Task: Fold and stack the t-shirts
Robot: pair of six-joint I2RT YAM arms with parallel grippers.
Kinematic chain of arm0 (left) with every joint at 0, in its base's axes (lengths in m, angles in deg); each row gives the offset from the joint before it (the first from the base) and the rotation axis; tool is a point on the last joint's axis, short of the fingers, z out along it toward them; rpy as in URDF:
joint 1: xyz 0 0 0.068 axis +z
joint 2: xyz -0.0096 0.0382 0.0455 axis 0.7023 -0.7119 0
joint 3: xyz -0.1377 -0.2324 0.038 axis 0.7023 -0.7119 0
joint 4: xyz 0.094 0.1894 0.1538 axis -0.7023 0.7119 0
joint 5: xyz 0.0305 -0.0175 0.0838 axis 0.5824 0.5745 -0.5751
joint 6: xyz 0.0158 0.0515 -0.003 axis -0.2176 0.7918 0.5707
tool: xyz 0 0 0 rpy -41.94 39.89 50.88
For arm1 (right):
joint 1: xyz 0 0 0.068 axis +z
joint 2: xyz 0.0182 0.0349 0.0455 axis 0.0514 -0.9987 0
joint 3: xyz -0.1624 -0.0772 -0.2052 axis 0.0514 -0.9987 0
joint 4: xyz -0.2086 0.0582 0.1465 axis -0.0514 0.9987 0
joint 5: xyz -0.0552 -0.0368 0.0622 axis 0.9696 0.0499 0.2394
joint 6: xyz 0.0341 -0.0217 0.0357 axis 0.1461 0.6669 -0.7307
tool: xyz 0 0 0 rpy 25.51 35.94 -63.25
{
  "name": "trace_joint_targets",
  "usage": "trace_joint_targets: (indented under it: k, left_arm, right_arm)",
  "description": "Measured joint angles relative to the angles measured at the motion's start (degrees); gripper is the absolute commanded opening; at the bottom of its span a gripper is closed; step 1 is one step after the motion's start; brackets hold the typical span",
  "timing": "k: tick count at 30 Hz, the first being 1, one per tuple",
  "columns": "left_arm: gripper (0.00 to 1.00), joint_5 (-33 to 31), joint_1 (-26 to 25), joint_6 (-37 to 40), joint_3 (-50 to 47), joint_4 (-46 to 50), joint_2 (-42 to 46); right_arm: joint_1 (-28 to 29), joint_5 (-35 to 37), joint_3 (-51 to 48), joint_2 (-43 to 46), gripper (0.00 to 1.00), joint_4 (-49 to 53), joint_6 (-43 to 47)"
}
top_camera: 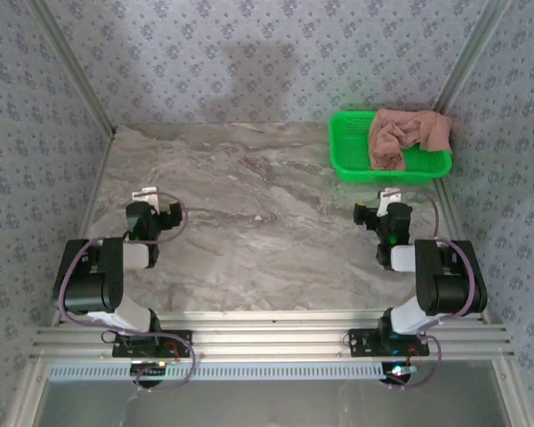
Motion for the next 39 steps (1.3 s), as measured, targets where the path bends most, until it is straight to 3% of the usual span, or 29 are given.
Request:
trace_joint_targets:
  k: [31,34,39]
  left_arm:
    - [1.00,0.0,0.0,0.0,0.0,0.0,0.0]
    - [1.00,-0.9,-1.0,0.5,1.0,6.6,3.9]
    - [1.00,-1.9,-4.6,-0.7,9.9,24.5,21.5]
  right_arm:
    - [-0.1,-0.4,0.0,0.0,1.00,0.0,0.0]
    - [0.5,0.6,2.1,2.9,1.00,7.7,0.0]
    - [3.8,3.0,9.4,20.4,1.00,27.0,-2.9]
